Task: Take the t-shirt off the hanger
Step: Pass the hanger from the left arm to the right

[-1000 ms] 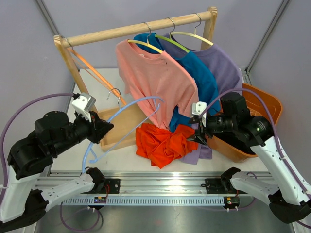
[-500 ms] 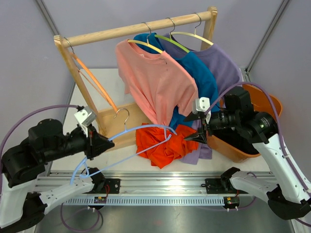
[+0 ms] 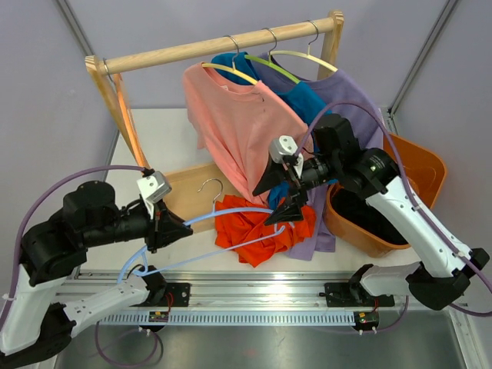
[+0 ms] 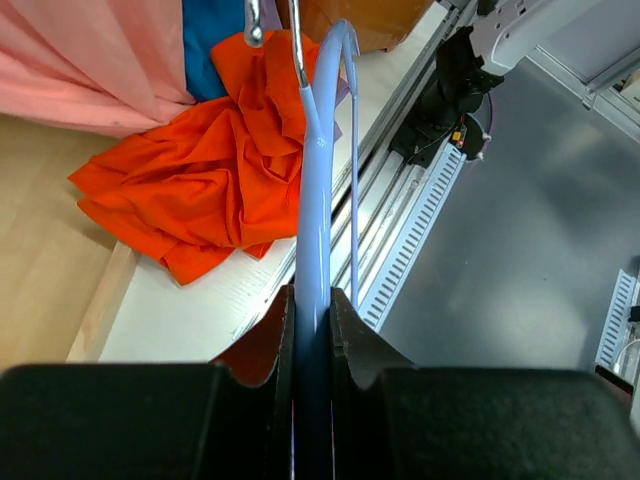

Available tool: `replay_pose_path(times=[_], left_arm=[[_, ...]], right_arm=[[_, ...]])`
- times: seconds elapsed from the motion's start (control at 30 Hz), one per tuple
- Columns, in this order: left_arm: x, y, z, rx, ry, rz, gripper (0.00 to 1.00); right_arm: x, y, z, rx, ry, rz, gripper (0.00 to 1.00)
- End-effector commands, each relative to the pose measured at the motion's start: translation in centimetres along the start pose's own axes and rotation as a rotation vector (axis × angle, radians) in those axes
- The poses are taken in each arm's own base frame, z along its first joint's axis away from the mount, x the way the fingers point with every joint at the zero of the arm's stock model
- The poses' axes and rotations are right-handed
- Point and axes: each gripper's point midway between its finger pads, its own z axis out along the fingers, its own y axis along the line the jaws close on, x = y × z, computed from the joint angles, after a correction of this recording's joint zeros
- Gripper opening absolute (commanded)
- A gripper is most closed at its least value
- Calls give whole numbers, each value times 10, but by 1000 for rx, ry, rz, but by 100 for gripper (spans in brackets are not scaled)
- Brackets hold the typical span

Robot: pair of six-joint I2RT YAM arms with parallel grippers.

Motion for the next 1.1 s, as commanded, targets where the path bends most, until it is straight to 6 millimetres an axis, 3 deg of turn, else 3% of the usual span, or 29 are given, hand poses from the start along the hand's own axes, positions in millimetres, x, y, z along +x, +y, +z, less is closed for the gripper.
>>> replay_pose_path(times=[0.0,0.1,0.53,0.63,0.67,0.77,0.83,0.93,0.97,1.0,1.07], left_arm=[[-38,-13,2,80,-135,132,0],[-43,-14,4,88,-145,151,0],[-72,-18,-11,73,-274,261,0],[-73,-9,-9,24,-281,260,0],[-73,-5,-8,8,-280,292,0],[-75,7,-5,-52,-291,303,0],[-81,17,-4,-105,-316,298,0],[-92,35,-14,-231,-380,260,28],[-95,38,-22,-259,-407,251,55],[-101,41,-29,-290,-439,243,67],[-110,49,-54,-379,-513,229,80]], right_arm=[[-18,13,6,-67,-26,-11,84],[-14,21,12,-109,-11,0,84],[23,14,17,-88,115,20,77],[20,21,13,-97,122,16,55],[20,26,10,-101,129,28,34],[11,31,2,-70,130,-9,0],[7,26,-4,13,143,11,0],[-5,13,-16,178,134,7,0],[-10,11,-22,228,126,-1,0],[-7,-2,-30,325,151,4,0],[-7,-11,-41,434,163,28,0]])
